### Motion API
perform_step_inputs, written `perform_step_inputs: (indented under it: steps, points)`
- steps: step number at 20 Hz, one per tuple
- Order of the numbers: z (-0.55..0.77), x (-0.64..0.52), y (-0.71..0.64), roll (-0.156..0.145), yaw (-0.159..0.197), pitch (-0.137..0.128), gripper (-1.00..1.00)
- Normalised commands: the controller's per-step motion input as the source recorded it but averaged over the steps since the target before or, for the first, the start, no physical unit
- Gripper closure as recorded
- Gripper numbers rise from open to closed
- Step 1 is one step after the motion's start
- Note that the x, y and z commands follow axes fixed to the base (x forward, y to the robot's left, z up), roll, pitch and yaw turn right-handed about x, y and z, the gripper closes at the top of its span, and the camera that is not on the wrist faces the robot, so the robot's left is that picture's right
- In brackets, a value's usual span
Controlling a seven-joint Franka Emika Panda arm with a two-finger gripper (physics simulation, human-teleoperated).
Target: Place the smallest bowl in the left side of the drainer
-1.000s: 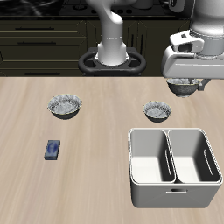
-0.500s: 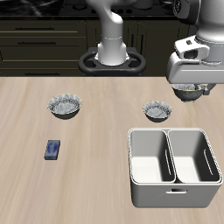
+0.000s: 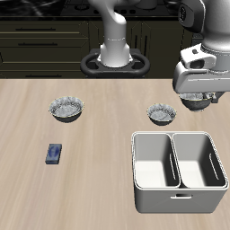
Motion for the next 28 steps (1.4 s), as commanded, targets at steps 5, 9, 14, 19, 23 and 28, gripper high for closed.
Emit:
perform_step_inputs:
  steps: [5,9,14,19,23,28]
  points:
    - [-0.17,0.09,0.04,0.02,0.014,0.02,1.0]
    - [-0.24,0.08,0.05,0.016,0.015,0.033,1.0]
    - [-0.17,0.06,-0.01,0.008,-0.01,0.031,1.0]
    - [-0.2,0.06,-0.03,0.003,0.008,0.023,1.0]
    - [-0.28,0.03,0.07,0.024,0.017,0.027,1.0]
    - [-0.13,-0.07,0.11,0.031,0.015,0.033,-1.0]
